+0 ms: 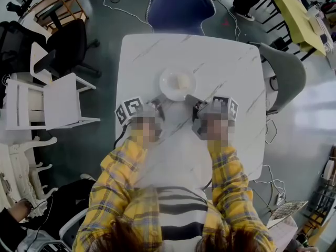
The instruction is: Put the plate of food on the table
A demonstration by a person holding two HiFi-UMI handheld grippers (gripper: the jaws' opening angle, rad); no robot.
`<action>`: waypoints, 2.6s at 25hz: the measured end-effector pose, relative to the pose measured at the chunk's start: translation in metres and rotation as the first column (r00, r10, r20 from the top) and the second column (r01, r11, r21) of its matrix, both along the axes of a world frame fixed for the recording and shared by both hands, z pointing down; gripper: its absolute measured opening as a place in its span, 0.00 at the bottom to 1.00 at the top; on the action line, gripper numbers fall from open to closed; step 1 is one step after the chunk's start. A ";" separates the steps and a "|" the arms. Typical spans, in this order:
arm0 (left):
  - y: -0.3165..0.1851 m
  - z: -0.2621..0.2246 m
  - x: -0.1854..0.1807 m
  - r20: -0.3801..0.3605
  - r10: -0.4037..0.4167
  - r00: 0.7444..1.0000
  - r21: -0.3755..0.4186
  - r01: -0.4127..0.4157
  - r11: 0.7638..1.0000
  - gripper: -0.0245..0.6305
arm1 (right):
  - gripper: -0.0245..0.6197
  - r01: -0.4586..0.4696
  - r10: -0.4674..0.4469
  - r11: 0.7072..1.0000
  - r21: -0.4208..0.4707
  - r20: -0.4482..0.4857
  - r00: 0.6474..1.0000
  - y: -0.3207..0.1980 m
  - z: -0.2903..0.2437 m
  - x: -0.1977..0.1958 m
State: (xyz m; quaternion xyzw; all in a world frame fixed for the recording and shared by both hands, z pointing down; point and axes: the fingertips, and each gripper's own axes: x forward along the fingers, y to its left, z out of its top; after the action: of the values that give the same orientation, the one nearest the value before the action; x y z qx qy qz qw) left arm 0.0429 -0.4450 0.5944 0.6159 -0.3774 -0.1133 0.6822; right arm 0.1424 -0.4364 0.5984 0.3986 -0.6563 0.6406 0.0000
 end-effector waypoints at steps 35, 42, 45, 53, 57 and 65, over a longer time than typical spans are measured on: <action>0.038 -0.026 0.008 0.072 0.093 0.993 0.133 -0.102 0.986 0.03 | 0.17 0.073 0.006 0.984 0.164 -0.436 0.900 0.033 -0.016 0.024; 0.055 -0.034 0.011 0.064 0.108 0.992 0.153 -0.116 0.981 0.03 | 0.05 -0.005 0.091 0.977 0.212 -0.399 0.912 0.046 -0.030 0.026; 0.062 -0.039 0.010 0.079 0.119 0.990 0.172 -0.131 0.976 0.03 | 0.04 -0.021 0.104 0.977 0.213 -0.386 0.917 0.057 -0.032 0.020; 0.099 -0.055 0.026 0.174 0.244 0.954 0.224 -0.280 0.933 0.03 | 0.04 -0.034 0.124 0.971 0.235 -0.378 0.918 0.090 -0.047 -0.006; 0.121 -0.064 0.033 0.281 0.317 0.906 0.265 -0.390 0.882 0.03 | 0.04 -0.029 0.127 0.969 0.246 -0.391 0.911 0.110 -0.054 -0.018; 0.154 -0.074 0.039 0.440 0.361 0.822 0.336 -0.524 0.783 0.03 | 0.04 -0.020 0.138 0.960 0.279 -0.410 0.902 0.143 -0.066 -0.030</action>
State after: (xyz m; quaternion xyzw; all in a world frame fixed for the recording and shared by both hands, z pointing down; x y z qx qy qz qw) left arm 0.0816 -0.2905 0.5200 0.8362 -0.2991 0.0821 0.4522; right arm 0.1121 -0.2934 0.5323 0.5515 -0.7041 0.4428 0.0628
